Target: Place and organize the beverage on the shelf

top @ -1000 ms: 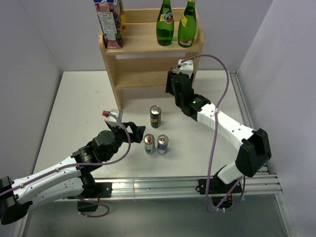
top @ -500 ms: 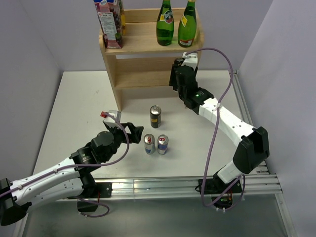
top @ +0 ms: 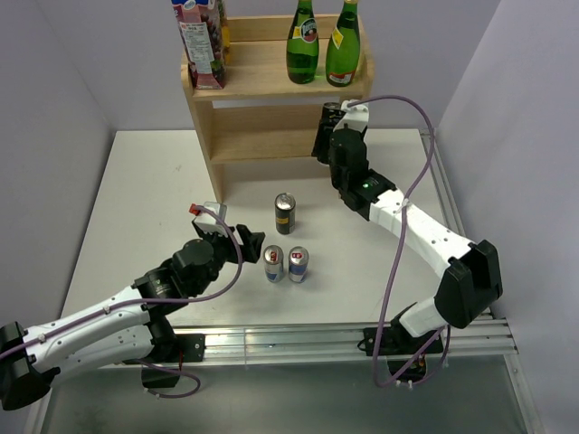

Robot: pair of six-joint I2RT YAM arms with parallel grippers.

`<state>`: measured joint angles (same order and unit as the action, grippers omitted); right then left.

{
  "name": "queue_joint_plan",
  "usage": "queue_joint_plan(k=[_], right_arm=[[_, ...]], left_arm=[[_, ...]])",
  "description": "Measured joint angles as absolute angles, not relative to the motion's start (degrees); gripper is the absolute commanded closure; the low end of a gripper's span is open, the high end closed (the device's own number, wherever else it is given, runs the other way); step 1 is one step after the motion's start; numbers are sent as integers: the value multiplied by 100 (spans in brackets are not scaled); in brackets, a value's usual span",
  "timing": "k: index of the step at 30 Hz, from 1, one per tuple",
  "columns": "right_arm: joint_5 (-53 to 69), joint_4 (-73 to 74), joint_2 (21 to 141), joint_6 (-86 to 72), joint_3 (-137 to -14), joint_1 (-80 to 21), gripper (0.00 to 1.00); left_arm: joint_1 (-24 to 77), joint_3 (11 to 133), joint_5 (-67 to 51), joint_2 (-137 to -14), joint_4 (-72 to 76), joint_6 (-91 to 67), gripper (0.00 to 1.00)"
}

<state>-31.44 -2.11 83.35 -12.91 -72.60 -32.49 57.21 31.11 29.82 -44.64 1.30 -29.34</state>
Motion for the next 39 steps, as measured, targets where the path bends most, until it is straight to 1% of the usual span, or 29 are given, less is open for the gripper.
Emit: queue_joint_plan(k=[6,18,28,32,39], right_arm=[[-3227,-906,8475,-982,-6925,-3247,100],[-3498,-2220,9085,-436,-6938,-3247,100],[-3920,-3688,9769,303,-6984,-3247,100],[-4073,-3854,9797,395,-6941,-3247,100],[-4080,-4379,9478,14,-6318,-3249,100]], left_arm=[[5721,3044,2985,-4530,257,-2930,6],[5721,2969,2991,-4637,325,-2915,6],[5721,2921,3022,-4685,364,-2912,6],[5721,2921,3048,-4683,362,-2912,6],[5721,2921,3089,-4670,364,-2919,6]])
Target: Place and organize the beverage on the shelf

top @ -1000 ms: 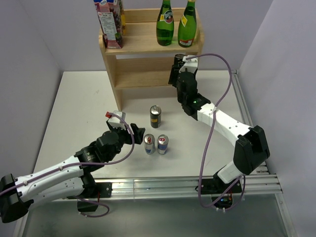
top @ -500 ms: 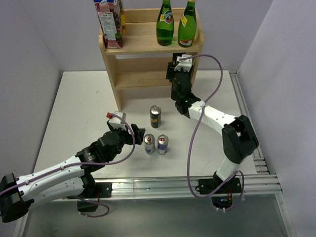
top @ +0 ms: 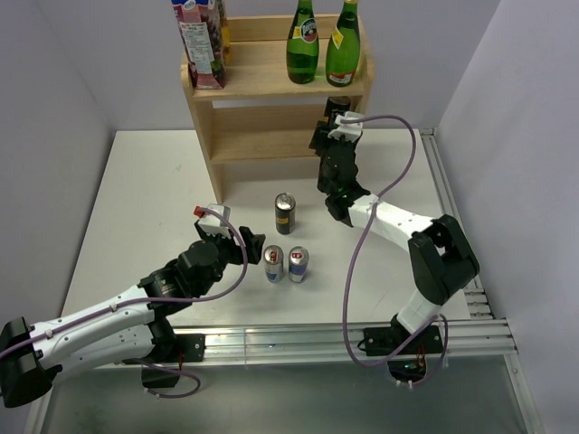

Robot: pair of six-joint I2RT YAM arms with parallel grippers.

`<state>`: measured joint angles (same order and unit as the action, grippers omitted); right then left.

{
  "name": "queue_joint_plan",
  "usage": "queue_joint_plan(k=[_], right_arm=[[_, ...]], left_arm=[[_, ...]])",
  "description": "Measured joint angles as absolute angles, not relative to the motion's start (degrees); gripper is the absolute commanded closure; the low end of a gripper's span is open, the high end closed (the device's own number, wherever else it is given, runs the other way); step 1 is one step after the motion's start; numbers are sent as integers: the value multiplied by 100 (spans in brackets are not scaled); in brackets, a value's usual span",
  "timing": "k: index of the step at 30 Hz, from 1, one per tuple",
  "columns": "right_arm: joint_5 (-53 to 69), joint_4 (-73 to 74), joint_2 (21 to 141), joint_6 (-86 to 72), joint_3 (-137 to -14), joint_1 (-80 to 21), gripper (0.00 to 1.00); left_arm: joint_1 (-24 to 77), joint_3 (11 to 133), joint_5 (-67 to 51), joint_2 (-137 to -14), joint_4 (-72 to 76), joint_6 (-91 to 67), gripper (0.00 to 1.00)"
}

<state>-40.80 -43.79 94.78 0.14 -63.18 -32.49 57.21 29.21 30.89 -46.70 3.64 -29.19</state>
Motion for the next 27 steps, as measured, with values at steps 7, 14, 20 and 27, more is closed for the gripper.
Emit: queue_joint_plan(k=[7,14,20,27], right_arm=[[-3992,-4423,9091,-366,-5861,-3249,100],[-3870,-4482,9056,-440,-5784,-3247,100],[-3854,-4504,9155,-440,-5859,-3247,100],[-3817,-4595,9507,-443,-6184,-3284,100]], left_arm=[[5721,2921,3089,-4668,366,-2928,6],[5721,2882,3092,-4558,364,-2945,6],[5721,2849,3094,-4501,362,-2945,6],[5721,2829,3114,-4440,362,-2945,6]])
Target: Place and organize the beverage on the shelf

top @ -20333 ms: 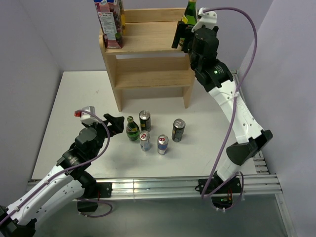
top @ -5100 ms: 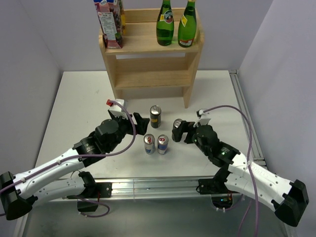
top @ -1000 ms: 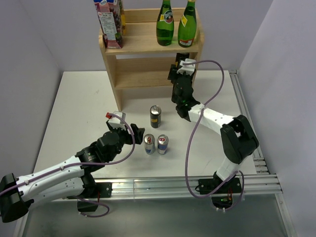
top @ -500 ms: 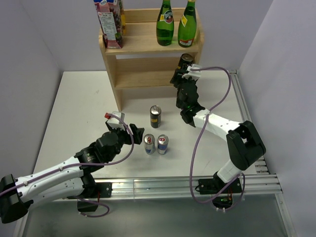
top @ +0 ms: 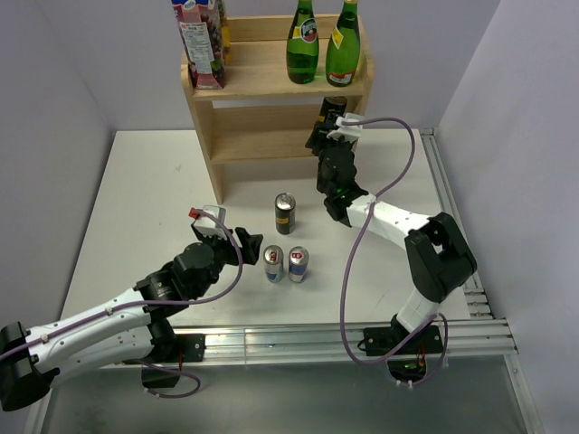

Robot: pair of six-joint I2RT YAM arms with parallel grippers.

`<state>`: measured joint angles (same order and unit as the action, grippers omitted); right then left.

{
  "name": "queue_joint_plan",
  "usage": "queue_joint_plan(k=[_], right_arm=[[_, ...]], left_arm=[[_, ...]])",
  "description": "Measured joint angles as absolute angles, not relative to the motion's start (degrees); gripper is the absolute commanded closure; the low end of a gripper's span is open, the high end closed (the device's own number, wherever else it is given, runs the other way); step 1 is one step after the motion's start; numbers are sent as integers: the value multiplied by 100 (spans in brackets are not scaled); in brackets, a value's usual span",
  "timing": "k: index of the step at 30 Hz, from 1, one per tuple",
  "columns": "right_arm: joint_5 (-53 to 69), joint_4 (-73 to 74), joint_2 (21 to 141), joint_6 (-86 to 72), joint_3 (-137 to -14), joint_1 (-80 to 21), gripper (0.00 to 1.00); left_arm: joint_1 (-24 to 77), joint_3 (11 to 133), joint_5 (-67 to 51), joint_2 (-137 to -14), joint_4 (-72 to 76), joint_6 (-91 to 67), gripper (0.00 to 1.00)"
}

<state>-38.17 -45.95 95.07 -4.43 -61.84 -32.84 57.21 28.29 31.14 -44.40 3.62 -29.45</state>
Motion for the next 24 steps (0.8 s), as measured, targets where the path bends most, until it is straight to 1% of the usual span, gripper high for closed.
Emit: queue_joint_plan(k=[11,12,13,15,16,18,19,20,23,24], right_arm=[[-3839,-4821,9640,-368,-6204,-3402,100],[-3841,-4838,9649,-353,-6204,-3411,96],[-3848,-4849,9657,-336,-6204,-3417,78],[-3863,-4862,9664,-314,-6204,-3433,60],[-3865,-4871,9666,-307,-6202,-3439,45],[-3874,-4893,9668,-292,-6191,-3457,34],[-3885,-4895,9668,-287,-6189,-3465,26],[-3889,-4897,9668,-292,-6187,-3476,21],[-3841,-4654,9756,-386,-6110,-3570,16],[-3819,-4541,9821,-401,-6073,-3610,12]], left_arm=[[5721,2718,3138,-4324,355,-2967,6],[5721,2716,3138,-4324,357,-2967,6],[5721,2709,3138,-4322,357,-2967,6],[5721,2696,3138,-4320,360,-2969,6],[5721,2687,3138,-4320,360,-2969,6],[5721,2670,3140,-4320,360,-2969,6],[5721,2665,3138,-4320,355,-2969,6],[5721,2663,3138,-4320,357,-2969,6],[5721,2663,3138,-4298,355,-2969,7],[5721,2663,3138,-4289,357,-2971,7]])
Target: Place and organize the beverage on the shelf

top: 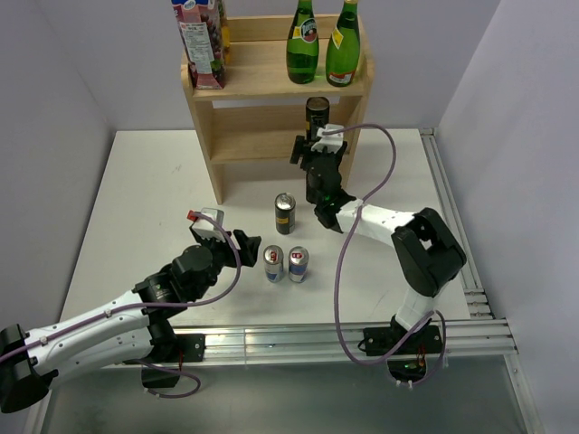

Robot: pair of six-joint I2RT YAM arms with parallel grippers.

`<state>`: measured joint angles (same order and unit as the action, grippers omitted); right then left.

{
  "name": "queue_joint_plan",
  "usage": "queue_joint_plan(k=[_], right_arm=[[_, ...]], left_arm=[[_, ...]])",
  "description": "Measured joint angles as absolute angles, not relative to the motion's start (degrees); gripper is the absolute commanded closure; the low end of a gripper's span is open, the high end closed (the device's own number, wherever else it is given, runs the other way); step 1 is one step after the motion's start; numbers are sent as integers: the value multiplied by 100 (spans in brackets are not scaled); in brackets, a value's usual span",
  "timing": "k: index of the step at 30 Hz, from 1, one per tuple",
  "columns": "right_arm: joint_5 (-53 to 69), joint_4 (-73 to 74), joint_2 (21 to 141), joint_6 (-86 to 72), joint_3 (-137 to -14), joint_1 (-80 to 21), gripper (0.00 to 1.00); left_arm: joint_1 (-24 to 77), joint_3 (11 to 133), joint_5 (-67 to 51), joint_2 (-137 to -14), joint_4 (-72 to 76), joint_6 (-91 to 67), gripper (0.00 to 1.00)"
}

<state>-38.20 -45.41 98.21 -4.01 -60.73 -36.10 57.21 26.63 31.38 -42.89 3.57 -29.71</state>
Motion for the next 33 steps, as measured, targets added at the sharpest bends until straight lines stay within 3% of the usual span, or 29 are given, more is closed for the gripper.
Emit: queue_joint_plan(k=[3,15,33], right_arm=[[-3837,-4462,9959,-331,-6014,-3680,7],[-3955,-4436,9896,-368,-5968,-3778,6],[-4978,-3275,8243,-1166,-4515,-4449,5]], left_arm=[[5721,2661,3140,-4272,357,-2971,7],[5721,2648,3138,-4219,355,-2985,6],[5721,2206,3033,-4108,458,-3144,2]])
